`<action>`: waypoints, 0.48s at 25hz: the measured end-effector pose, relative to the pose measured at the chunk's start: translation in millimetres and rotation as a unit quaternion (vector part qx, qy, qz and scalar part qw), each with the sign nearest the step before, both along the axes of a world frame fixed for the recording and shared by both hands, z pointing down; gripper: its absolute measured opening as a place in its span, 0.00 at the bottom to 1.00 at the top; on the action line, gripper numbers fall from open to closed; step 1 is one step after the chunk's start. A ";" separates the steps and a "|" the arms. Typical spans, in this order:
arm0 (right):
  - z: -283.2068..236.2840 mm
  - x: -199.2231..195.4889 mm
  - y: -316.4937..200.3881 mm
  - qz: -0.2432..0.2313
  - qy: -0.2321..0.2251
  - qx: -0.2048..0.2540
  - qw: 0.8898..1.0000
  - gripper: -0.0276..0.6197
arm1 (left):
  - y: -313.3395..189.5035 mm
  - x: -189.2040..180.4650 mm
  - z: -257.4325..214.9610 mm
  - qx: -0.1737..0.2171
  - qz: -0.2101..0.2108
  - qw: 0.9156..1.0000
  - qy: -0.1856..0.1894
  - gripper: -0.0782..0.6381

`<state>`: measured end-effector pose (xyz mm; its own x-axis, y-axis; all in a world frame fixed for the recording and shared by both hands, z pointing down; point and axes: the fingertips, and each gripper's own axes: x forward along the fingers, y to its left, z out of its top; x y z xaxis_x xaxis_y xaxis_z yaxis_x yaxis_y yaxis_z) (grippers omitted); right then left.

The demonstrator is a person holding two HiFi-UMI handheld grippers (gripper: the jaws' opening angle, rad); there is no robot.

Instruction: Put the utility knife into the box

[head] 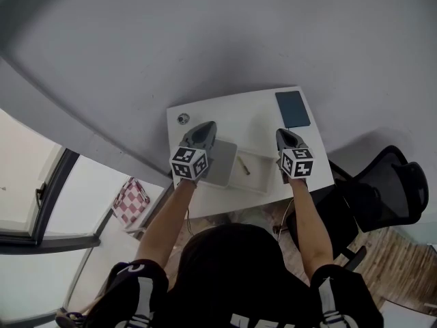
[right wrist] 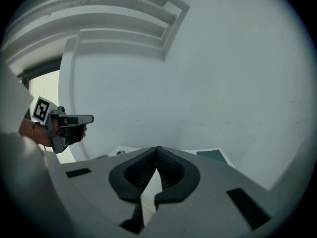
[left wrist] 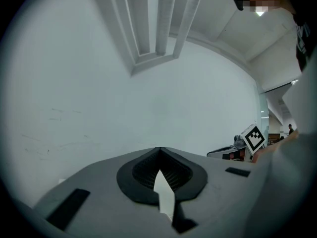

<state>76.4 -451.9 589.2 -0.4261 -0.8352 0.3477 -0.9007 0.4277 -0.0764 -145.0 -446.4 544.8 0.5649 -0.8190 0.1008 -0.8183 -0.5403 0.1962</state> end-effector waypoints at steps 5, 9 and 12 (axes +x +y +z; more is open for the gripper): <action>-11.2 5.3 0.2 0.002 -0.005 0.014 1.000 0.06 | -2.5 8.9 -2.5 0.005 0.005 1.000 -0.002 0.14; -18.7 5.5 1.2 0.003 -0.010 0.023 1.000 0.06 | -3.7 13.0 -6.5 0.010 0.010 1.000 -0.005 0.14; -22.4 5.8 1.3 0.002 -0.016 0.029 0.999 0.06 | -6.0 17.3 -7.8 0.011 0.015 1.000 -0.005 0.14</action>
